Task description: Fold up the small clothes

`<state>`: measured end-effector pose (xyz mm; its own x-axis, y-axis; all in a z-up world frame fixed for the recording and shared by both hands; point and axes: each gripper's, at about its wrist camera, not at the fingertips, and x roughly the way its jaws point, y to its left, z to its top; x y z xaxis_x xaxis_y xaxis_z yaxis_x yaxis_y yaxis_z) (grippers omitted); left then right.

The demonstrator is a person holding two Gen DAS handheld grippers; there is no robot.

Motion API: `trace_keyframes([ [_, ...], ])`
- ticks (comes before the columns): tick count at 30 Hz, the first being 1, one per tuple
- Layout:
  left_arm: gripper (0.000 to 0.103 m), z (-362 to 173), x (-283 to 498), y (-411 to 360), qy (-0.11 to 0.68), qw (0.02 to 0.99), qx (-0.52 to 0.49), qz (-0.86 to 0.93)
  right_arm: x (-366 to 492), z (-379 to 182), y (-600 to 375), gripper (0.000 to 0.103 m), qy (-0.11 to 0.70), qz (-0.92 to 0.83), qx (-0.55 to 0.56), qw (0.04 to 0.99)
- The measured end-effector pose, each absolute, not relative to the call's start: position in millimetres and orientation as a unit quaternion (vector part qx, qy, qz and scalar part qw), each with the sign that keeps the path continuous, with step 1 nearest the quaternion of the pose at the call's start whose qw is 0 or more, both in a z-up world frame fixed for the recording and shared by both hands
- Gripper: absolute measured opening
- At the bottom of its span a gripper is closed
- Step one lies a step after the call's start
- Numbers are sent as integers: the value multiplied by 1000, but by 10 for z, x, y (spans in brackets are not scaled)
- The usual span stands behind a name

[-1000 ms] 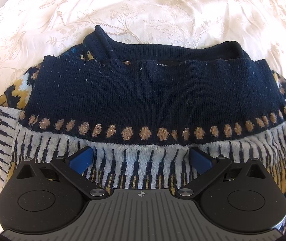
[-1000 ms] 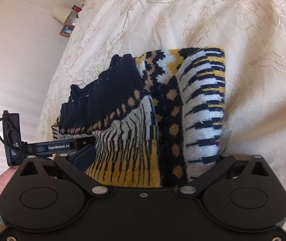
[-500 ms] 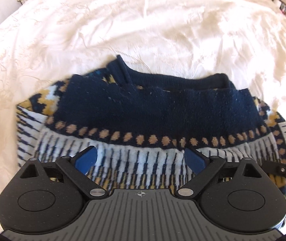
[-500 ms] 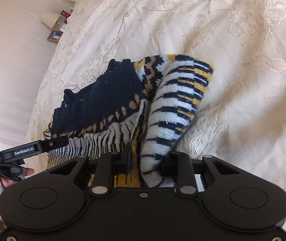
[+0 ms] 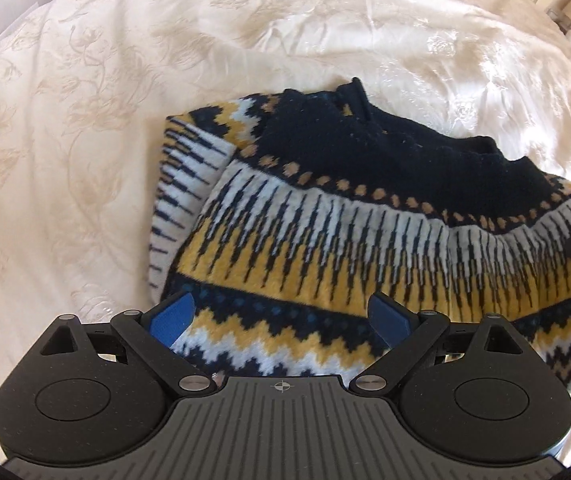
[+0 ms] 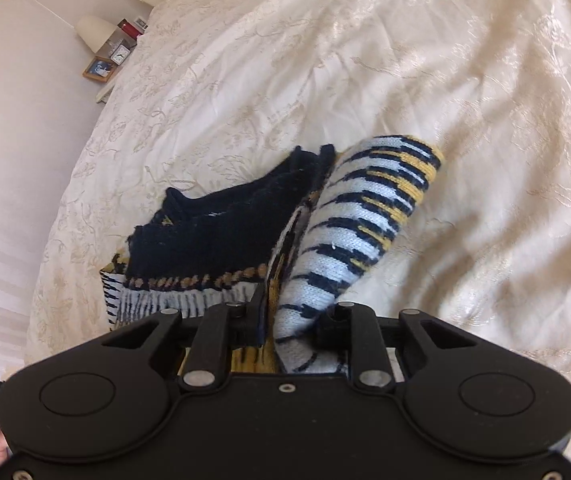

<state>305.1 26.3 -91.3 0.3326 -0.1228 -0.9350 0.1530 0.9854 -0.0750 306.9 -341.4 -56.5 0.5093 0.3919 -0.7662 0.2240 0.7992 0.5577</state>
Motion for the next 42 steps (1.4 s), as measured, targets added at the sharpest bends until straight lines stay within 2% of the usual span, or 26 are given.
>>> trace_keyframes([
  [10,94,-818,2949,1034,575,815,-16,-72,3508,-227,-2318,31,486,99,295,817],
  [18,94,-849,2893,1463,582,810,-18,-63,3816,-471,-1376,30,517,130,270,802],
  [25,94,-909,2835,1623,589,805,-23,-58,3915,-704,-925,31,547,119,216,800],
  [30,94,-912,2825,1646,590,805,-25,-58,3918,-738,-853,39,540,143,222,799],
  [33,94,-886,2833,1619,587,807,-21,-61,3891,-680,-927,39,514,194,289,784],
  [39,94,-732,2880,1541,572,817,-13,-73,3752,-425,-1151,40,477,191,288,808],
  [42,94,-607,2942,1438,557,826,-8,-84,3663,-374,-1381,49,464,156,273,828],
])
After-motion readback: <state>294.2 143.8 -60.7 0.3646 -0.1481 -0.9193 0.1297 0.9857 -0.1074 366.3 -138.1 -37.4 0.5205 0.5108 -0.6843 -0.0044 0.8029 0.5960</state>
